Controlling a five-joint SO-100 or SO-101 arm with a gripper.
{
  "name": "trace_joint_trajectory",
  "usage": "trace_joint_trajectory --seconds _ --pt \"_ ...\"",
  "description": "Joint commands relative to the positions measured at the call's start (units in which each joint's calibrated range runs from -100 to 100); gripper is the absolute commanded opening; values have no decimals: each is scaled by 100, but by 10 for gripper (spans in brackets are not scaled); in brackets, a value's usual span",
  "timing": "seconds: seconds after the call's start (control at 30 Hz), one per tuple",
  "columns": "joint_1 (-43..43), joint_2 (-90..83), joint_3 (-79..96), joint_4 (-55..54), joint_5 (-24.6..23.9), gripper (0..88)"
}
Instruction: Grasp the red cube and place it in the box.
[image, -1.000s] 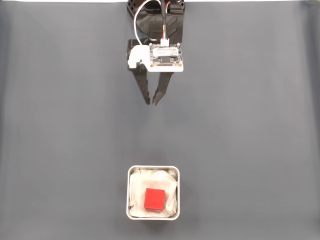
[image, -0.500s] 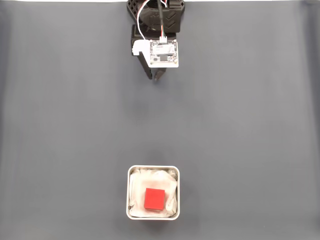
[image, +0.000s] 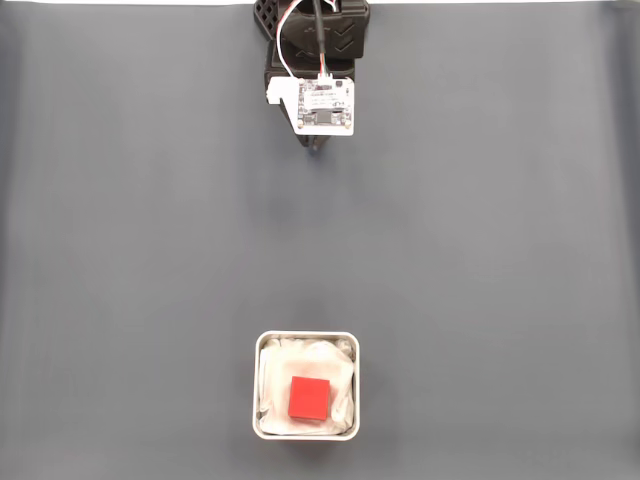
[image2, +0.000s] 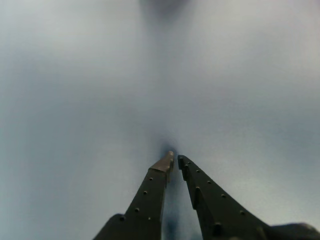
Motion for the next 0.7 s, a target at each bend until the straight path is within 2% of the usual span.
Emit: trace_joint_trajectory --seconds 0.0,0.13,0.67 --pt "-53 0 45 151 -63 0" --pt "4 0 45 167 73 1" --pt "-10 0 45 176 73 2"
